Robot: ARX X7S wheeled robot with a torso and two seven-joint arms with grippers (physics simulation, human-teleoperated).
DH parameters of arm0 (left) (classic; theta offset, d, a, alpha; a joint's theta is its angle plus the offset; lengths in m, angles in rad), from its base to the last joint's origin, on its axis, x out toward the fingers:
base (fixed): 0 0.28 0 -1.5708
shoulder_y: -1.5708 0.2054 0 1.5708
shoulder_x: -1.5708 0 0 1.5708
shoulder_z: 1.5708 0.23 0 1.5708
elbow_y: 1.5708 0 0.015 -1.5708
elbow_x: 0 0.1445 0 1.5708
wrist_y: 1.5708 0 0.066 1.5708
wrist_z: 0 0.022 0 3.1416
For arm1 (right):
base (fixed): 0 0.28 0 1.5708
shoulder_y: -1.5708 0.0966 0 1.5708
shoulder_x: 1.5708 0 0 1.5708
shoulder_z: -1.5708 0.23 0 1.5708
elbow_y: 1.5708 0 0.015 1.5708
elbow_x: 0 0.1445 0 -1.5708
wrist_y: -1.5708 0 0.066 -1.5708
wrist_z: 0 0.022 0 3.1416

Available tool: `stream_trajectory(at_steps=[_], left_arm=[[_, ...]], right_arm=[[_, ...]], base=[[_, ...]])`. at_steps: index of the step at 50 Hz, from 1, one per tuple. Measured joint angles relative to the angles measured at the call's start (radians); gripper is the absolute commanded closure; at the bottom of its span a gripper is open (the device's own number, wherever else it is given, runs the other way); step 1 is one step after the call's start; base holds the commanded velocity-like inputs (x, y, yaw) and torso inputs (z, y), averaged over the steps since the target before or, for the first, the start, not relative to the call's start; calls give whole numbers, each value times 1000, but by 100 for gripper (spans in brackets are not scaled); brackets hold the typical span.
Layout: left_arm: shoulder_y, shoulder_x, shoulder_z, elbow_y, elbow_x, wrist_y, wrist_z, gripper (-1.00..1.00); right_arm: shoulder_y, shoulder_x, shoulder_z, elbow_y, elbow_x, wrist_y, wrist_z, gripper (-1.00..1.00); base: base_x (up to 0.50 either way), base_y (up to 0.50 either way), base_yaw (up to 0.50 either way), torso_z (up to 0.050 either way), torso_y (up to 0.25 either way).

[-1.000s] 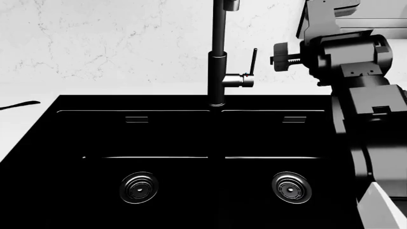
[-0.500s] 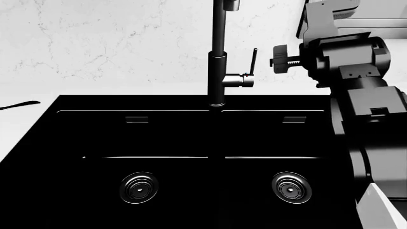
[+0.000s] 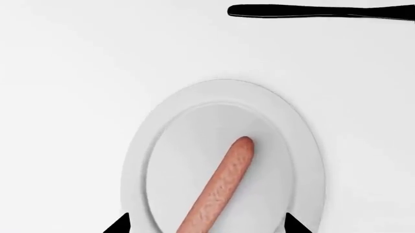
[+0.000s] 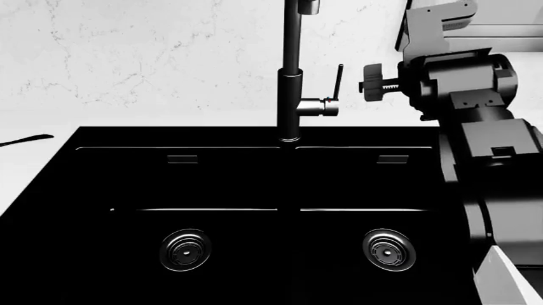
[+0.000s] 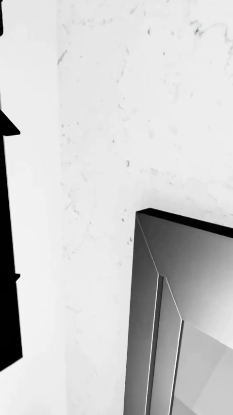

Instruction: Pick the sausage from the counter and place it in the sink. Then turn on the sink faucet.

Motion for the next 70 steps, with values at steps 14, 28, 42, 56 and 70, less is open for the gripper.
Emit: stream_trajectory(at_steps=[14, 28, 42, 56, 70], left_arm=[[44, -4, -68, 0, -22, 2, -62, -100], [64, -18, -172, -1, -28, 1, -160, -100], [29, -25, -253, -1, -25, 28, -246, -100], [14, -14, -294, -1, -22, 54, -290, -100], [50, -10, -375, -1, -27, 106, -360, -100]], right_arm=[[0, 0, -1, 0, 0, 1, -1, -100], [-6, 1, 0, 0, 0, -1, 0, -100], [-6, 1, -2, 0, -1, 0, 1, -100], [-7, 2, -1, 0, 0, -1, 3, -100], [-18, 2, 0, 0, 0, -6, 4, -100]], base=[[0, 0, 0, 0, 0], [0, 0, 0, 0, 0], [0, 0, 0, 0, 0], [0, 0, 0, 0, 0], [0, 0, 0, 0, 0]])
